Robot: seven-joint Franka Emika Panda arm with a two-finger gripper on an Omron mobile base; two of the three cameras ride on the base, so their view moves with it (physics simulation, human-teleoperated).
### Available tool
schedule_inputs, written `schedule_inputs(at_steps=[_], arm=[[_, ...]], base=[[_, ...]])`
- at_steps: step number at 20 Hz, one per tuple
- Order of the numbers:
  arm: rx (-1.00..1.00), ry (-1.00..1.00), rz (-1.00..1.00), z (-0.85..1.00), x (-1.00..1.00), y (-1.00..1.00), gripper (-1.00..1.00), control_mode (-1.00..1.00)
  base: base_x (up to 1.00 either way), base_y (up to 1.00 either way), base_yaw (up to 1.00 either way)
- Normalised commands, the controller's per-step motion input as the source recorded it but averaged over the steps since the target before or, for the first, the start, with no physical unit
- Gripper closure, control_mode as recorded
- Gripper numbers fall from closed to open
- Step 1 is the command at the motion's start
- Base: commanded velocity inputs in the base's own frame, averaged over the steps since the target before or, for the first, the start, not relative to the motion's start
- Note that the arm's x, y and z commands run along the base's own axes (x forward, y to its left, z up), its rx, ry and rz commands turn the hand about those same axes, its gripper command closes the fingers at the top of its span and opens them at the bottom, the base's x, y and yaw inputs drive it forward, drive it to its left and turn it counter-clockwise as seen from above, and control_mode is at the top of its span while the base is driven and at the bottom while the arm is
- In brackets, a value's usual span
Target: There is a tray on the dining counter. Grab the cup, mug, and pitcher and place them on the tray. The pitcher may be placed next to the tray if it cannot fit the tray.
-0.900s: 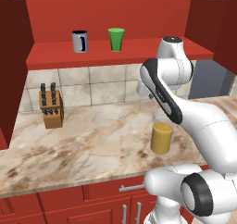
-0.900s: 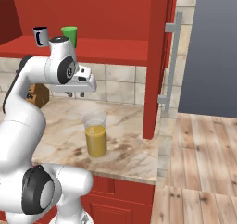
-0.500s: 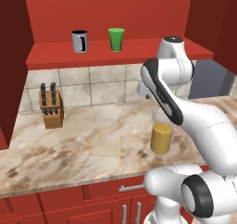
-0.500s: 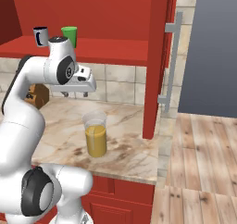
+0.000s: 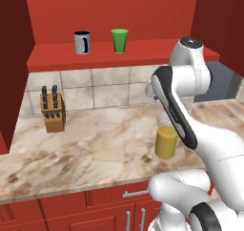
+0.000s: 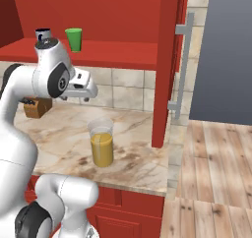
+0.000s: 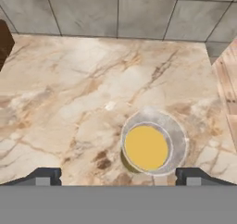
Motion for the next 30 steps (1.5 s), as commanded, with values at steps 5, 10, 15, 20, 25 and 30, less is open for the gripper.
schedule_inputs(at_steps=[5, 10, 15, 20, 25, 30], arm=[[0.1, -0.14, -0.12, 0.36, -0.41, 0.0, -1.0, -1.0], [0.14, -0.09, -0.15, 0.43, -0.13, 0.0, -1.0, -1.0], [0.15, -0.07, -0.14, 0.55, 0.0, 0.0, -1.0, -1.0], [0.17, -0.06, -0.1, 0.63, -0.01, 0.0, -1.0, -1.0], [0.19, -0.06, -0.09, 0.64, -0.03, 0.0, -1.0, -1.0], [0.23, -0.05, -0.08, 0.34, 0.0, 0.03, -1.0, -1.0]], base=[[0.0, 0.0, 0.0], [0.0, 0.0, 0.0], [0.0, 0.0, 0.0], [0.0, 0.0, 0.0], [0.0, 0.0, 0.0], [0.0, 0.0, 0.0]])
